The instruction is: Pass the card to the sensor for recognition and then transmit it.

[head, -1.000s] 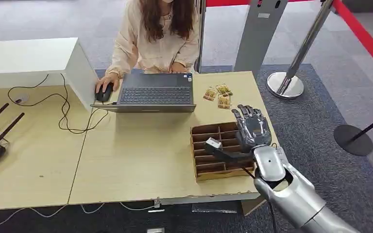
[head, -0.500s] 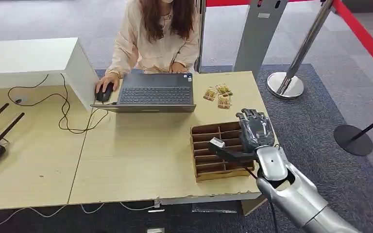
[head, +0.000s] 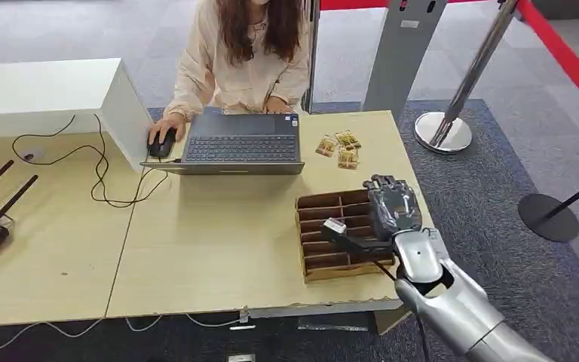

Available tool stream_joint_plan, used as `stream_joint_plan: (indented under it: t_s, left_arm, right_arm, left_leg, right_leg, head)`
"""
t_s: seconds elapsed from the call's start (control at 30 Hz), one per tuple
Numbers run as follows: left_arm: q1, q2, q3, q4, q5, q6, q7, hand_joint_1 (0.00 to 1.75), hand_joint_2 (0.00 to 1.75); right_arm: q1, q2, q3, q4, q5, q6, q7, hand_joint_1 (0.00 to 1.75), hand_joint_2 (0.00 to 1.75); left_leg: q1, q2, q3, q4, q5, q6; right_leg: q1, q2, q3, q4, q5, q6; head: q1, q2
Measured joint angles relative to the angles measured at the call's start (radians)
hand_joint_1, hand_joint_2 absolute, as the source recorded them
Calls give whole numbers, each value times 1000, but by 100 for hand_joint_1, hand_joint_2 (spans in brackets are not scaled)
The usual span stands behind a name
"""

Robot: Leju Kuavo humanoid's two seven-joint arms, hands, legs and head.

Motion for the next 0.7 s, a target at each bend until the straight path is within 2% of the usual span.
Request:
stream_joint_plan:
  t_s: [0.23, 0.27, 0.3, 0.33, 0.37, 0.7]
  left_arm:
    - [-2, 0, 0, 0, -1, 3, 2, 0, 0]
    - [-2, 0, 0, 0, -1, 3, 2, 0, 0]
    - [-2, 0, 0, 0, -1, 3, 2, 0, 0]
    - [-2, 0, 0, 0, -1, 3, 2, 0, 0]
    - [-3, 0, 0, 0, -1, 3, 2, 0, 0]
    - [-4, 0, 0, 0, -2, 3, -4, 0, 0]
  right_arm:
    - [-5, 23, 6, 10, 2, -6, -5, 70, 175]
    - [-6, 25, 7, 11, 3, -7, -5, 86, 175]
    - [-7, 27, 8, 13, 4, -8, -5, 129, 175]
    - [-8, 29, 10, 15, 4, -9, -5, 143, 175]
    - [-9, 31, 11, 18, 4, -10, -5, 175, 175]
    - [-11, 36, 12, 32, 2, -25, -8, 175, 175]
  left_leg:
    - [0, 0, 0, 0, 0, 0]
    - [0, 0, 0, 0, 0, 0]
    - [0, 0, 0, 0, 0, 0]
    - [0, 0, 0, 0, 0, 0]
    - [0, 0, 0, 0, 0, 0]
    - [0, 0, 0, 0, 0, 0]
  right_leg:
    - [0, 0, 0, 0, 0, 0]
    - [0, 0, 0, 0, 0, 0]
    - [0, 0, 0, 0, 0, 0]
    - [0, 0, 0, 0, 0, 0]
    - [0, 0, 0, 0, 0, 0]
    - [0, 0, 0, 0, 0, 0]
  head:
    - [0, 0]
    - [0, 0]
    - [0, 0]
    - [0, 0]
    - [0, 0]
    - [0, 0]
